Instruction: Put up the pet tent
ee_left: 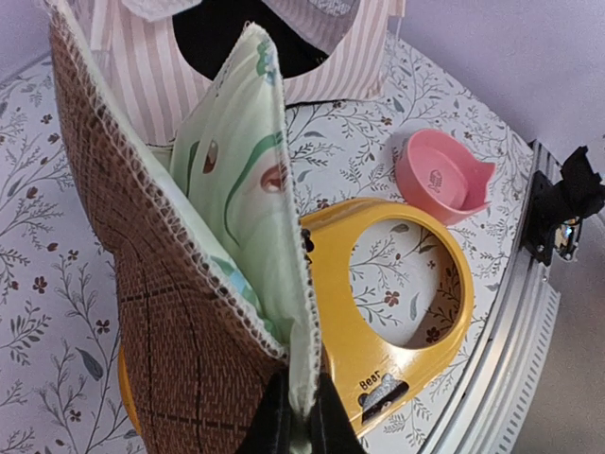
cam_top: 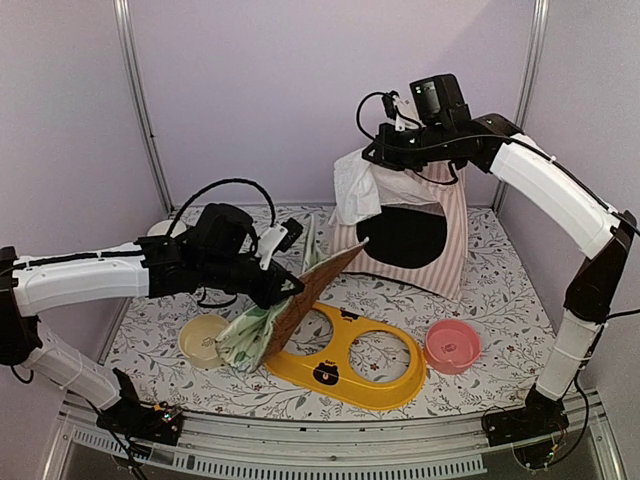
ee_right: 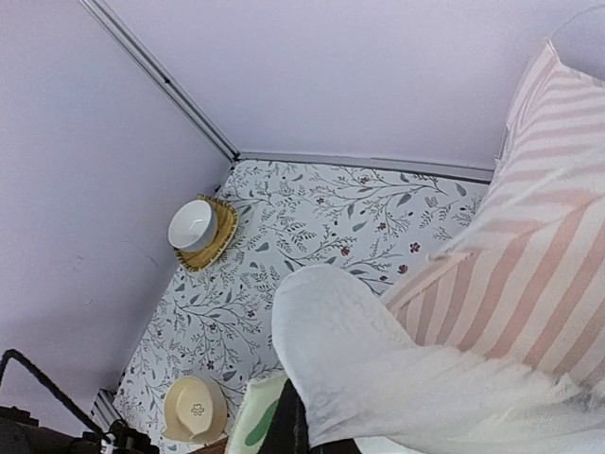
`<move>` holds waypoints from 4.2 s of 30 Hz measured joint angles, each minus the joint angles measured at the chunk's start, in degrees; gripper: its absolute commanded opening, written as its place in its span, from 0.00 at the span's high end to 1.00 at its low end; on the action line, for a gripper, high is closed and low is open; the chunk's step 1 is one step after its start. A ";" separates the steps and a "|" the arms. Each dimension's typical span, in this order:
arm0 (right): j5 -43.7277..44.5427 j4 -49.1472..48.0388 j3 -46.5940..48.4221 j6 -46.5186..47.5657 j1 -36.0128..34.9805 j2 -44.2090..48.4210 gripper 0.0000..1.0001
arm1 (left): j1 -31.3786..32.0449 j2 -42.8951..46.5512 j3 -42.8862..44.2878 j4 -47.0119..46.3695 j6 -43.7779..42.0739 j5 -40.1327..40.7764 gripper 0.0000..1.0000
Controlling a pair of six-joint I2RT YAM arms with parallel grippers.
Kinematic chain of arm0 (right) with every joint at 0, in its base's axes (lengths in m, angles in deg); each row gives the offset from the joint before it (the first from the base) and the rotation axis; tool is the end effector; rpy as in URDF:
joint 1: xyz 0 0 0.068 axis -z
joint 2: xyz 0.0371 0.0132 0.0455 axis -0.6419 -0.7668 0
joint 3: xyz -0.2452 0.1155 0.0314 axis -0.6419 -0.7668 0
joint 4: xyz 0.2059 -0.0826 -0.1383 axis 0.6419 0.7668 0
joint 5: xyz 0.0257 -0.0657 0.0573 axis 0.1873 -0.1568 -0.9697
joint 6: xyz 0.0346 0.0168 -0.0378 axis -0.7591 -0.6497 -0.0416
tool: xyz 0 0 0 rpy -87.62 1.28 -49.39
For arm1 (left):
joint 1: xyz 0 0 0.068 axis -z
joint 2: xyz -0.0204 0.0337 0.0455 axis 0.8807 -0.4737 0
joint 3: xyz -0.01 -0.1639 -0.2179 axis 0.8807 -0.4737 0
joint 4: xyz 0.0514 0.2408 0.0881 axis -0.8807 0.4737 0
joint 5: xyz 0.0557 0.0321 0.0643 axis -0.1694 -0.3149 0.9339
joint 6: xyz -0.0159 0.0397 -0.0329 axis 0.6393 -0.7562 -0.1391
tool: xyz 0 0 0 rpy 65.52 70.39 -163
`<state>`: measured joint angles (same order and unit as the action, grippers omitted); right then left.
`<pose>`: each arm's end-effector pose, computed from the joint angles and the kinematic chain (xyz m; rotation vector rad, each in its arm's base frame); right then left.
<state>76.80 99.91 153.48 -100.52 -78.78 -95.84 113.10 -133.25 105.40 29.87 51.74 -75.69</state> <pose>0.3134 0.2552 0.4235 -0.2832 2.1299 0.7419 0.1839 -0.2386 0.2734 0.8199 2.1737 -0.7774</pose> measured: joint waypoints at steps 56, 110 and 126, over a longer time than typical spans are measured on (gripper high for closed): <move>-6.32 -7.89 3.30 -7.98 -7.87 -8.24 1.00 | 1.53 -25.75 21.38 -6.75 4.00 7.19 0.55; -8.02 -10.49 -0.87 -9.22 -6.47 -10.19 1.00 | 8.76 9.99 -13.27 2.45 11.19 19.65 0.99; -7.85 -10.78 -1.64 -9.20 -7.23 -10.16 1.00 | 2.16 -13.20 9.31 -1.75 10.93 21.29 1.00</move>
<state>68.95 89.14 151.84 -109.72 -86.02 -106.01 115.27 -146.45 114.71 28.12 62.67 -54.40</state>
